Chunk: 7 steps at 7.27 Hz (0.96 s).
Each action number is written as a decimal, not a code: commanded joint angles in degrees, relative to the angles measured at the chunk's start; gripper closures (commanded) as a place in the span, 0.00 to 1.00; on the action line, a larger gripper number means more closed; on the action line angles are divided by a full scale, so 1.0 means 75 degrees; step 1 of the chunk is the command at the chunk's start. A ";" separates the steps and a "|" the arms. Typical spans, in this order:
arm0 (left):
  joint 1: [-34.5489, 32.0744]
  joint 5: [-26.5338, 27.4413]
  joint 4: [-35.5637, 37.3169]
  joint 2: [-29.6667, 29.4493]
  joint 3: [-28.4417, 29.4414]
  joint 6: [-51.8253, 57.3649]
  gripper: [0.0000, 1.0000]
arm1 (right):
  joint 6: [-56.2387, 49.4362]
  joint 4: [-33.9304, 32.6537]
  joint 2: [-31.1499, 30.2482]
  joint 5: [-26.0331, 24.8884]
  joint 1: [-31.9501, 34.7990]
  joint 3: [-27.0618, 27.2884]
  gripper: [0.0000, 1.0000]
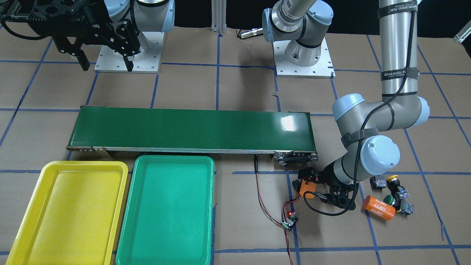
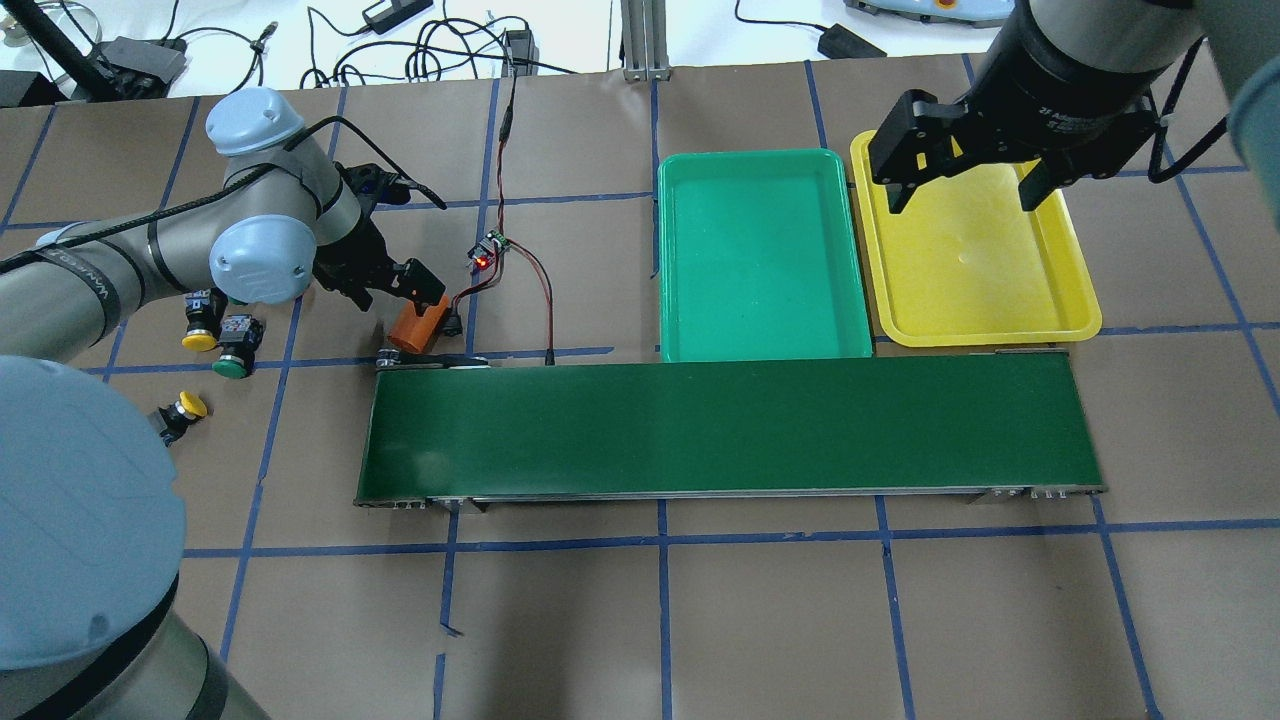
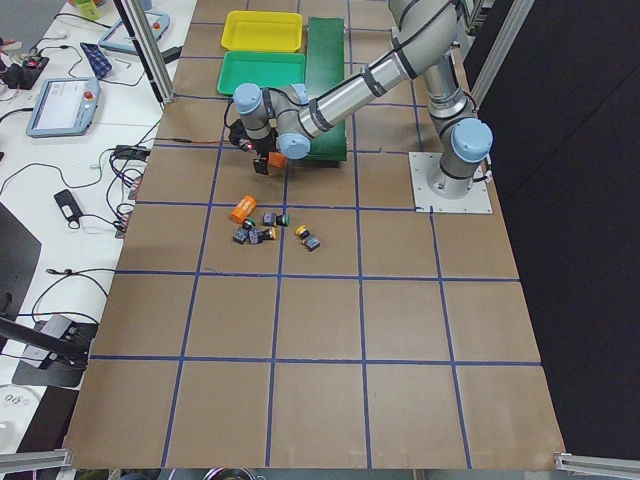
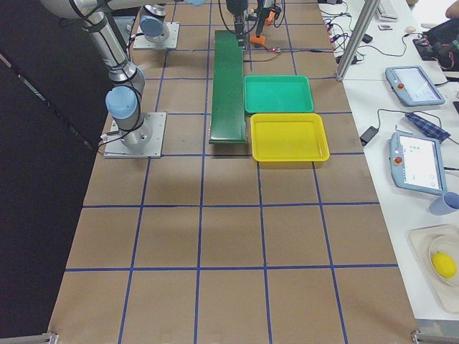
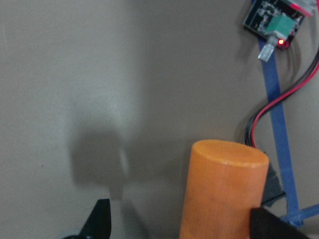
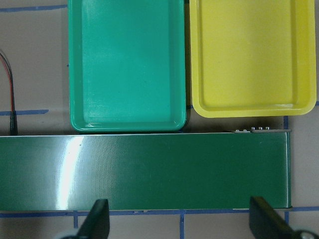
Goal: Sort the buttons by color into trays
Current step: 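Close the left gripper on the plain orange cylinder and lift it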
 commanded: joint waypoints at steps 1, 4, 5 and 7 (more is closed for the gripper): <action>-0.0001 -0.0320 -0.0003 0.0002 0.0018 -0.0058 0.00 | 0.0000 0.0000 0.0000 0.0000 0.0000 -0.0007 0.00; -0.0013 -0.0487 -0.0004 -0.0103 -0.0098 -0.0176 0.00 | 0.0000 0.0000 0.0000 0.0000 0.0000 -0.0007 0.00; -0.0001 -0.0429 0.0008 -0.0138 -0.0087 -0.0106 0.23 | 0.0000 0.0000 0.0000 0.0000 0.0000 -0.0007 0.00; -0.0001 -0.0347 -0.0027 0.0012 -0.0088 -0.0140 0.94 | 0.0000 0.0000 0.0000 0.0000 0.0000 -0.0007 0.00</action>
